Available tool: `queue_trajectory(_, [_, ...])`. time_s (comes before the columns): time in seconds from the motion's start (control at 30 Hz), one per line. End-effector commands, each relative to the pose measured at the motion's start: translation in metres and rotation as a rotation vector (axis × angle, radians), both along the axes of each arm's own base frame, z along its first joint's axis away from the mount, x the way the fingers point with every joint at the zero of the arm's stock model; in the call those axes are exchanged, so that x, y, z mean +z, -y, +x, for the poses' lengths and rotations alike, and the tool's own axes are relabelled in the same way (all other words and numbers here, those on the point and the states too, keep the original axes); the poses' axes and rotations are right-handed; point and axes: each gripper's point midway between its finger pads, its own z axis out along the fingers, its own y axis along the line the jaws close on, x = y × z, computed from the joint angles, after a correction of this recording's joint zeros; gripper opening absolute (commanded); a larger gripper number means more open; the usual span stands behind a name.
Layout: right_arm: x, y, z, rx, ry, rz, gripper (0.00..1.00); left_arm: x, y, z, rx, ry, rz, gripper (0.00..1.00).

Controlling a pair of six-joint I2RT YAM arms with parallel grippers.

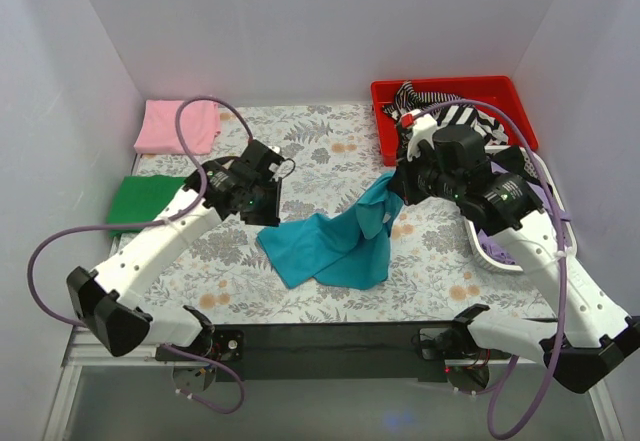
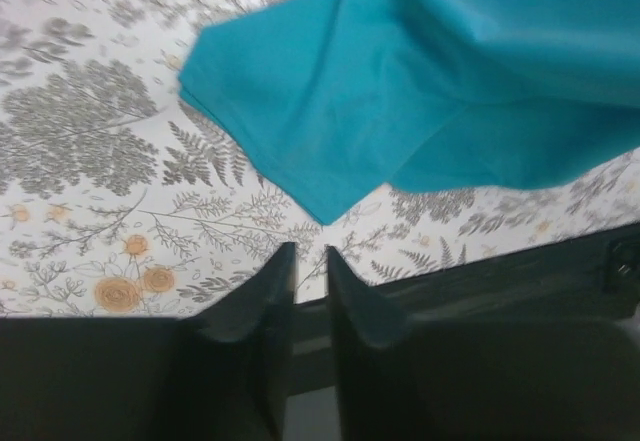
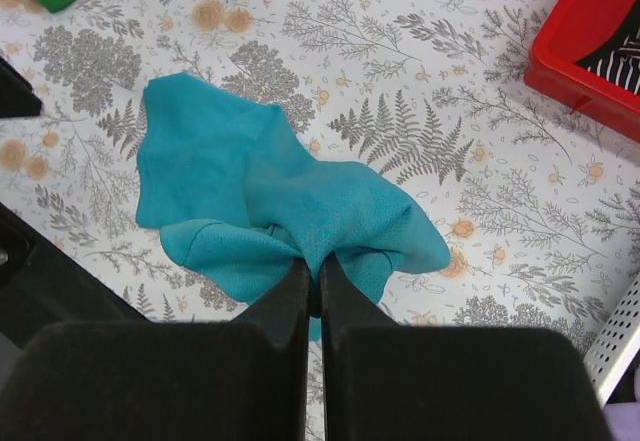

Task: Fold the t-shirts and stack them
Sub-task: Flatten the tshirt out

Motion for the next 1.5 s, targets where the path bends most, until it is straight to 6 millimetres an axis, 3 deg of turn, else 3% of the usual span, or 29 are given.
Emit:
queue_trajectory(0.0, [-0.004, -0.003, 0.004, 0.006, 0.003, -0.009, 0.01, -0.041, 0.027, -0.009, -0.077, -0.129, -0.061, 0.26])
queue_trajectory(0.07, [-0.015, -0.005, 0.006, 0.010, -0.010, -0.020, 0.01, -0.065, 0.033, -0.011, -0.083, -0.162, -0.076, 0.55])
queue_trajectory(0.17, [-0.030, -0.005, 0.011, 0.002, -0.018, -0.041, 0.01, -0.087, 0.042, -0.009, -0.092, -0.144, -0.120, 0.78])
queue_trajectory(0.2, [-0.035, -0.005, 0.013, -0.002, -0.021, -0.049, 0.01, -0.097, 0.042, -0.015, -0.105, -0.162, -0.123, 0.90])
queue_trajectory(0.53, [-0.059, -0.010, 0.020, -0.002, -0.045, -0.065, 0.01, -0.152, 0.071, -0.055, -0.279, -0.209, -0.065, 0.92])
queue_trajectory(0.67, [-0.061, -0.009, 0.021, -0.009, -0.046, -0.067, 0.01, -0.171, 0.058, -0.056, -0.272, -0.150, 0.085, 0.92])
queue_trajectory(0.93, [-0.065, -0.006, 0.019, -0.024, -0.044, -0.068, 0.01, -0.200, 0.038, -0.050, -0.258, -0.112, 0.278, 0.82])
queue_trajectory(1.03, [-0.069, -0.006, 0.019, -0.024, -0.050, -0.073, 0.01, -0.210, 0.037, -0.051, -0.272, -0.125, 0.318, 0.72])
queue_trajectory(1.17, [-0.075, -0.001, 0.022, -0.052, -0.050, -0.095, 0.01, -0.211, 0.038, -0.045, -0.273, -0.102, 0.366, 0.30])
queue_trajectory(1.2, [-0.077, -0.001, 0.023, -0.053, -0.055, -0.098, 0.01, -0.210, 0.037, -0.044, -0.273, -0.098, 0.374, 0.08])
queue_trajectory(1.23, [-0.077, -0.002, 0.022, -0.050, -0.056, -0.097, 0.01, -0.207, 0.038, -0.043, -0.271, -0.089, 0.376, 0.00])
queue_trajectory(1.37, [-0.076, 0.002, 0.025, -0.076, -0.047, -0.105, 0.01, -0.171, 0.036, -0.035, -0.258, -0.026, 0.385, 0.00])
queue_trajectory(1.4, [-0.069, 0.001, 0.025, -0.075, -0.039, -0.095, 0.01, -0.147, 0.043, -0.024, -0.237, 0.028, 0.367, 0.00])
queue_trajectory(1.47, [-0.053, 0.001, 0.024, -0.066, -0.014, -0.077, 0.01, -0.106, 0.036, -0.021, -0.223, 0.076, 0.360, 0.00])
